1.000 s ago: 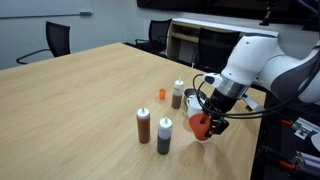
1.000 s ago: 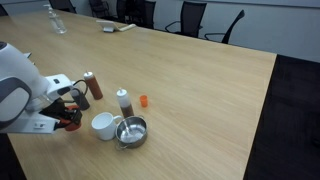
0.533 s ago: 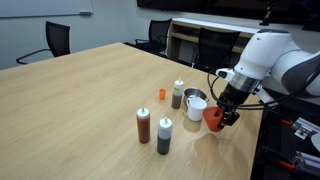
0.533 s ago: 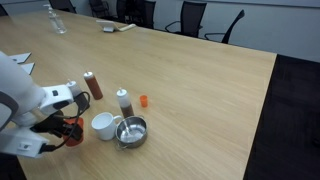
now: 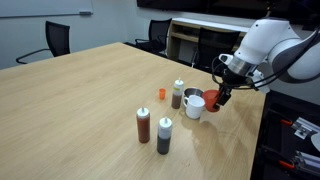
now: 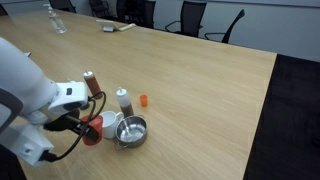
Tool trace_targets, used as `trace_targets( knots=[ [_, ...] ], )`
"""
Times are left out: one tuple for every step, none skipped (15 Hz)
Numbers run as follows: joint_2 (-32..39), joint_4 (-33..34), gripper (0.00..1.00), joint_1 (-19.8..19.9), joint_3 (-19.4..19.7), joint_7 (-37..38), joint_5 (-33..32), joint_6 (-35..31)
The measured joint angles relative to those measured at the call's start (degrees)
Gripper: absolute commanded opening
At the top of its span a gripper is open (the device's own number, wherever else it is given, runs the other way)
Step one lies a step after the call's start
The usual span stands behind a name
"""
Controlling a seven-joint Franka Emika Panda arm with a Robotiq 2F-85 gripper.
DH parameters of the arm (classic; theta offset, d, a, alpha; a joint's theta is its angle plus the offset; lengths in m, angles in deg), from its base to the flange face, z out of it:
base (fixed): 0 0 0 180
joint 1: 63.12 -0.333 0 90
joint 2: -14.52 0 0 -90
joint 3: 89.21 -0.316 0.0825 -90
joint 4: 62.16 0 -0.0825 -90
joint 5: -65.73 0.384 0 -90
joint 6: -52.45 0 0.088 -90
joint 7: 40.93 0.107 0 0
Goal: Pick up the orange cup from the table, pour its contents in the silver pot and put the orange cup back on the table.
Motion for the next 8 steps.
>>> trace_targets(
  knots=[
    [-0.8, -0.1, 0.43, 0.7, 0.0, 0.0, 1.0, 0.7],
    [-1.8, -0.1, 0.43, 1.3, 0.1, 0.0, 1.9, 1.5],
    [-2.8, -0.1, 0.43, 1.7, 0.2, 0.0, 2.5, 2.5],
    [-3.8, 0.0, 0.43, 2.0, 0.3, 0.0, 3.3, 3.7],
    [-4.9, -0.2, 0.43, 2.1, 0.4, -0.3, 4.3, 5.1],
    [-5.8, -0.2, 0.43, -0.1, 3.1, -0.3, 4.5, 6.6],
    [-6.8, -0.1, 0.43, -4.4, 8.0, -0.4, 4.4, 8.4],
    [-7.7, 0.1, 0.43, -8.5, 12.7, -0.5, 4.3, 10.2]
  ],
)
